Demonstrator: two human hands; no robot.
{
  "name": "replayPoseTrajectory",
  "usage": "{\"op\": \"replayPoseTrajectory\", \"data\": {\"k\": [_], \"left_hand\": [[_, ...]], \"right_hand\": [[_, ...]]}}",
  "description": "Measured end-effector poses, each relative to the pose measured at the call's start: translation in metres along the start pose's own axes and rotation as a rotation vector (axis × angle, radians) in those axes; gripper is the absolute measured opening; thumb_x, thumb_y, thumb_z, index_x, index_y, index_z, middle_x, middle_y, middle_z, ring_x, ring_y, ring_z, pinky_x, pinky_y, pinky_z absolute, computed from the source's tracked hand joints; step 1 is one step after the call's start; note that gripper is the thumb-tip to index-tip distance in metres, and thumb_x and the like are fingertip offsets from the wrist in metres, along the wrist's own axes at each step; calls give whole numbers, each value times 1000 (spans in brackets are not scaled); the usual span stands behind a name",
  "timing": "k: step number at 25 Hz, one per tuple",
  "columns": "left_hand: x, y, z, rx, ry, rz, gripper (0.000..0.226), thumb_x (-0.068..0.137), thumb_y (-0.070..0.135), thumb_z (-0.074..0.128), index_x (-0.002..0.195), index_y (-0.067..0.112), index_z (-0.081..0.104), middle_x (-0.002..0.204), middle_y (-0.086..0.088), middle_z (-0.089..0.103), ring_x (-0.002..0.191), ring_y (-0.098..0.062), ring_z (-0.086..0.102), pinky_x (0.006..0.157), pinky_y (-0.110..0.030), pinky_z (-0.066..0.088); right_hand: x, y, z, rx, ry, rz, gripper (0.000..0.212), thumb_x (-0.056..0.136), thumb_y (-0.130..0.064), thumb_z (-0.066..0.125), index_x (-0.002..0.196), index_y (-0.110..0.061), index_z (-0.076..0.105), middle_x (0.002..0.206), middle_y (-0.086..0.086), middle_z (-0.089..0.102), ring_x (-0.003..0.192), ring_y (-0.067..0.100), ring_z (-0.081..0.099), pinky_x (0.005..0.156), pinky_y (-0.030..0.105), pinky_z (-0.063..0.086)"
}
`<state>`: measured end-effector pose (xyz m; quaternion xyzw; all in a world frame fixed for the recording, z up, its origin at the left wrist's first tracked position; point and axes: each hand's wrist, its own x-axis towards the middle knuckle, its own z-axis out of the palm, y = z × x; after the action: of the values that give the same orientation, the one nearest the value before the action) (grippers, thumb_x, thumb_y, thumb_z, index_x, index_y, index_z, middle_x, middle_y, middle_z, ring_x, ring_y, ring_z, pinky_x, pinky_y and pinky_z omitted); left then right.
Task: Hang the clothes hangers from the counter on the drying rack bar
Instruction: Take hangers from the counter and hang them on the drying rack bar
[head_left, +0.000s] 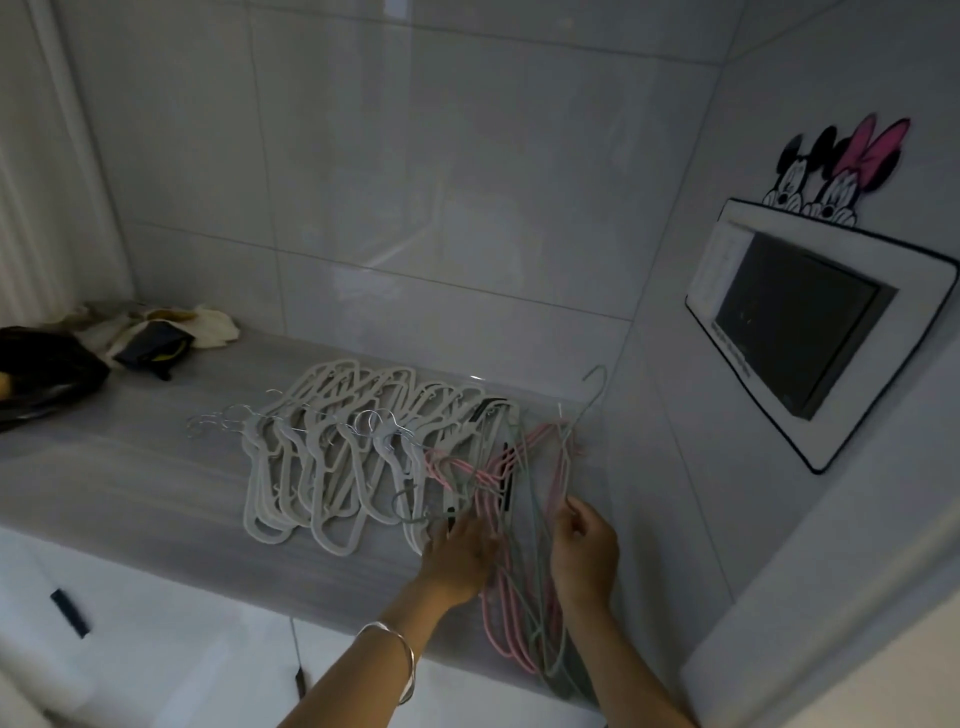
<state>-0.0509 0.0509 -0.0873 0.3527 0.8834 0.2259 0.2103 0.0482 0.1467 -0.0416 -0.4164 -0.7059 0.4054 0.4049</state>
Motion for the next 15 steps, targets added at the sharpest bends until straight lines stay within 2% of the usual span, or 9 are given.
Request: {"op": "replayPoseTrajectory", "data": {"k": [4, 8, 10, 12, 13, 15], "left_hand": [[10, -9, 0, 81, 4, 23, 57, 99, 47, 20, 151, 27, 8, 159, 3, 3, 145, -33, 6, 118, -47, 9], [4, -13, -15, -91, 53, 98, 51, 100, 40, 27, 148, 23, 22, 156, -2, 21, 143, -28, 18, 116, -42, 18], [-8, -6, -32, -266, 127, 108, 45, 101, 33, 31, 144, 19, 31, 149, -6, 34, 138, -26, 31, 112, -36, 27], [-23, 3, -52, -513, 200, 39, 42, 101, 32, 33, 141, 19, 38, 142, -6, 44, 131, -23, 42, 101, -26, 32], [-31, 9, -61, -629, 236, 14, 42, 101, 33, 33, 140, 19, 39, 139, -3, 47, 129, -21, 44, 98, -24, 32], [-49, 15, -78, -813, 271, -32, 43, 99, 40, 34, 138, 22, 40, 135, 5, 47, 128, -18, 45, 105, -27, 31]], "right_hand": [[3, 0, -2, 32, 76, 23, 24, 90, -2, 51, 109, 7, 64, 107, 21, 67, 94, 25, 62, 76, 22, 39], [-7, -7, 0, -52, -40, -153, 24, 91, -12, 54, 107, -1, 67, 88, 13, 71, 70, 14, 58, 61, 16, 39], [-9, -19, -2, 8, -84, -199, 22, 91, -14, 56, 106, -3, 68, 78, 10, 69, 61, 13, 57, 55, 9, 39], [-13, -39, -6, 149, -163, -207, 21, 90, -10, 57, 106, -3, 67, 82, 7, 68, 65, 7, 62, 58, 3, 40], [-15, -50, -7, 224, -216, -209, 21, 90, -9, 57, 108, -4, 67, 83, 2, 67, 68, -1, 62, 62, 2, 41], [-25, -73, -9, 349, -318, -228, 23, 90, -12, 57, 111, -9, 66, 87, -4, 66, 71, -11, 59, 68, 4, 44]]}}
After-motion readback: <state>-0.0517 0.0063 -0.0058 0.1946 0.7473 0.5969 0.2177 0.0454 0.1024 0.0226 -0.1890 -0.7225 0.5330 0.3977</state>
